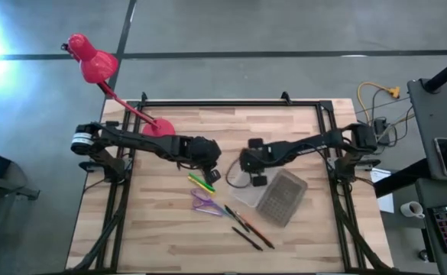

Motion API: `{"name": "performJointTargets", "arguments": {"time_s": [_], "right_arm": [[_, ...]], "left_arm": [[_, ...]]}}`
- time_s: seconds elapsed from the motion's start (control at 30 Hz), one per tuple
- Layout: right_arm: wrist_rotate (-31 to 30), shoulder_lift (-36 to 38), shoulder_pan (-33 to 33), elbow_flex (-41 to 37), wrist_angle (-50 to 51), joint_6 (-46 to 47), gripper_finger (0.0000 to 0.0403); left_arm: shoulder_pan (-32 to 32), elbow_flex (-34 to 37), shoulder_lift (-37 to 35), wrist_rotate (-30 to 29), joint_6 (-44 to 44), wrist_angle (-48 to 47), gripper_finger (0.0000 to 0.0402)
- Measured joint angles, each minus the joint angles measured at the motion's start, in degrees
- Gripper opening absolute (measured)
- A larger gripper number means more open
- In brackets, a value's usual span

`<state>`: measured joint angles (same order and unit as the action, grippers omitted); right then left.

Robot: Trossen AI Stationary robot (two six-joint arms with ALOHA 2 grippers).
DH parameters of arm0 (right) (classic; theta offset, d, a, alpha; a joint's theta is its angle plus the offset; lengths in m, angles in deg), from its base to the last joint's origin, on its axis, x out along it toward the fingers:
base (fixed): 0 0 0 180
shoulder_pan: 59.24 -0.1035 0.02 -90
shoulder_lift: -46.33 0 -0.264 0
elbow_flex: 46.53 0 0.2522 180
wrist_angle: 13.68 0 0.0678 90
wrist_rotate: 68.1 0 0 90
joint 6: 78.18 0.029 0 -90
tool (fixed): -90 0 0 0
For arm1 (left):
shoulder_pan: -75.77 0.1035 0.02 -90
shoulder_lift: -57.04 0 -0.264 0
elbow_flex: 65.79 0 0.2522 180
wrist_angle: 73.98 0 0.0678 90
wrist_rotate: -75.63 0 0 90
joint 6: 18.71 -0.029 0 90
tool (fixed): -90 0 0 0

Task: Pick & place school supplies into a supply box
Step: Prepare the supply box, then put the black pen into the supply box

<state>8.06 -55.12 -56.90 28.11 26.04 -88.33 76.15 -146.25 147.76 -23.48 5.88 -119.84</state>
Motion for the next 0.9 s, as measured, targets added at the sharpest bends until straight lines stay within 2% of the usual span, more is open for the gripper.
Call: {"name": "performJointTargets", "arguments": {"time_s": [0.13,0.23,0.4,0.57,0.7,0.83,0.9], "right_arm": [[0.0,-1.5,2.8,5.8,-0.2,-0.3,0.0086],[0.1,-1.0,4.3,9.1,3.9,2.6,0.0095],[0.1,3.7,5.0,11.2,10.2,11.0,0.0117],[-8.2,8.6,4.2,10.5,16.8,24.0,0.0156],[-10.4,11.4,4.2,9.6,22.0,33.8,0.0194],[-10.8,11.9,3.4,8.8,23.5,38.0,0.0225],[-10.8,11.9,3.0,8.2,23.6,39.6,0.0238]], "left_arm": [[0.0,0.2,-0.9,-3.9,2.0,-6.1,0.0015],[0.9,1.6,-2.5,-8.4,9.3,-12.1,0.0015],[4.3,9.2,-6.9,-8.3,23.0,-12.4,0.0015],[7.3,17.3,-9.2,-8.0,41.0,-10.3,0.0024],[8.7,21.1,-9.5,-9.8,42.0,-9.2,0.0039],[9.3,22.4,-9.4,-16.3,42.0,-8.3,0.0057],[10.4,23.2,-9.4,-16.9,42.1,-5.4,0.0072]]}}
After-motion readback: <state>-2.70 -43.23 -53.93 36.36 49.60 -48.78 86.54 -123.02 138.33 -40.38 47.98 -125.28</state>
